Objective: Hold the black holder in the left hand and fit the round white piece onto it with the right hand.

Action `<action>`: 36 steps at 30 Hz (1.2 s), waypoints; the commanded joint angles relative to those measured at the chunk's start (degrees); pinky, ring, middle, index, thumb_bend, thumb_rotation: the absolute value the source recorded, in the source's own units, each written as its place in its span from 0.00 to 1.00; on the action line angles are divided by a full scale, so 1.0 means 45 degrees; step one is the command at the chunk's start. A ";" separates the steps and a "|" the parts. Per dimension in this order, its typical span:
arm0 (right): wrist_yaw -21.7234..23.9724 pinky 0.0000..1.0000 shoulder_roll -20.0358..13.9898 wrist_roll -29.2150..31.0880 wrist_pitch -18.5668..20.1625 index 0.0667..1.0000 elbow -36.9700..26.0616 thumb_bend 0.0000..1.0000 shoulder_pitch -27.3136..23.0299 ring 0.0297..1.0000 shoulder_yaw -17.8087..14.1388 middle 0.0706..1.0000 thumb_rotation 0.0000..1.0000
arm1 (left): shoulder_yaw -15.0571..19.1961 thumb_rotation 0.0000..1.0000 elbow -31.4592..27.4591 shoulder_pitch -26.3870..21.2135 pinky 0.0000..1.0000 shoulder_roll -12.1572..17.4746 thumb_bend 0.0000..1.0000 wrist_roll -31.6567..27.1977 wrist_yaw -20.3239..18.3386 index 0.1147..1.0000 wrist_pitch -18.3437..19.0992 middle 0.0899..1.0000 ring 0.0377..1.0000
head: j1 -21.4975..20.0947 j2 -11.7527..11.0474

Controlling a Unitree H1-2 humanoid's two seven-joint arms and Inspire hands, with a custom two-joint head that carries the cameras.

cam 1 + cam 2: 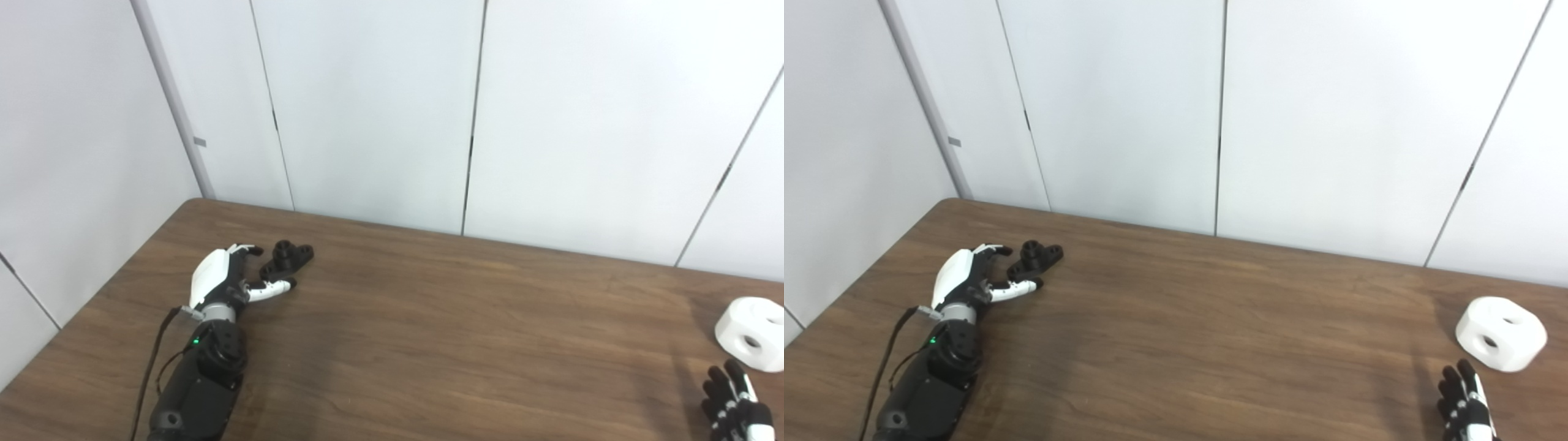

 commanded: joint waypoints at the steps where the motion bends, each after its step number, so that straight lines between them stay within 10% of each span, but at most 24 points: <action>1: -0.0017 1.00 0.0022 -0.0013 -0.0079 0.99 -0.0458 0.58 -0.0016 0.98 0.0033 0.97 1.00 | -0.0093 0.30 0.0156 -0.0792 1.00 0.0532 0.86 0.0041 0.0269 0.77 -0.0226 0.94 1.00 | -0.0004 0.0022; 36: -0.0121 1.00 0.0107 -0.0292 0.0685 1.00 -0.1297 0.53 0.0150 0.99 0.0117 0.98 1.00 | -0.1186 0.28 0.0898 -0.0982 1.00 0.1048 0.85 0.0040 0.0093 0.65 0.0409 0.91 1.00 | -0.0002 0.0355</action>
